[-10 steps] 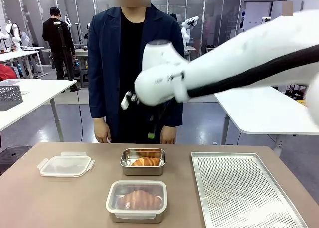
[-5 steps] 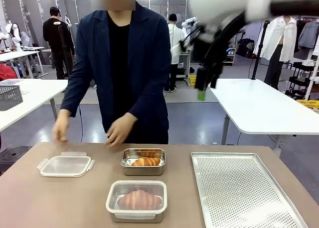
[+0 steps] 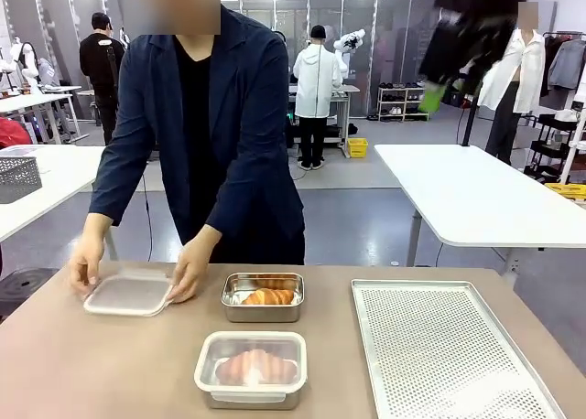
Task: Place the bread into the airtight container.
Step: Pick up a Butter Roll and place it into an empty Airtight Container.
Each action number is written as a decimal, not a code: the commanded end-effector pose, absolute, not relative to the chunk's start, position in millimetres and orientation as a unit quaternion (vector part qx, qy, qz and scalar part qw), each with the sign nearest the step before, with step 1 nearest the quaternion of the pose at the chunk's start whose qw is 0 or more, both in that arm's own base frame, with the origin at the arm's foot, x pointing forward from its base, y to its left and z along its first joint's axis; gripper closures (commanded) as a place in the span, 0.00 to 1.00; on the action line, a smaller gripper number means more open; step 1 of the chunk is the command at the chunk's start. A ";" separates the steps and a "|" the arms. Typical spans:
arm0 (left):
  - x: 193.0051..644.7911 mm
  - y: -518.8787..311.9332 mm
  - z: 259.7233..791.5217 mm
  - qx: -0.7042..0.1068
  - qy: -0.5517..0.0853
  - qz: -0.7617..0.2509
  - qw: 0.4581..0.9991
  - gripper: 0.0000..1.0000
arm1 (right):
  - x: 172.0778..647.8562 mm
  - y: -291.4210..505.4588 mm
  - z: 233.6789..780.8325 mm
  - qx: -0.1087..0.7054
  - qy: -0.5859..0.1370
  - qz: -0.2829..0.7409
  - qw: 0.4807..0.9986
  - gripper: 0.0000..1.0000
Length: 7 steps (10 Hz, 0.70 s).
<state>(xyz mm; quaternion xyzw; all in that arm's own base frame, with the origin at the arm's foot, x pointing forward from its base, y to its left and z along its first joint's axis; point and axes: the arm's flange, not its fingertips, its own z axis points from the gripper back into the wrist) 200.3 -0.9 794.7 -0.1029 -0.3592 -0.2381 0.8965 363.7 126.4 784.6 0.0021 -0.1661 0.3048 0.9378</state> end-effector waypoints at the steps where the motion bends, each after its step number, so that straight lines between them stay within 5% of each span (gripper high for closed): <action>1: 200.3 -1.3 795.2 -0.103 -0.359 -0.246 0.895 0.00 | 322.9 107.7 816.3 0.000 -0.187 0.247 0.951 0.00; 4: 200.3 -1.3 795.2 -0.103 -0.359 -0.246 0.895 0.00 | 297.0 103.0 826.6 0.050 -0.202 0.222 0.953 0.00; 7: 200.3 -1.3 795.2 -0.103 -0.359 -0.246 0.895 0.00 | 296.3 98.0 836.8 0.008 -0.206 0.246 0.947 0.00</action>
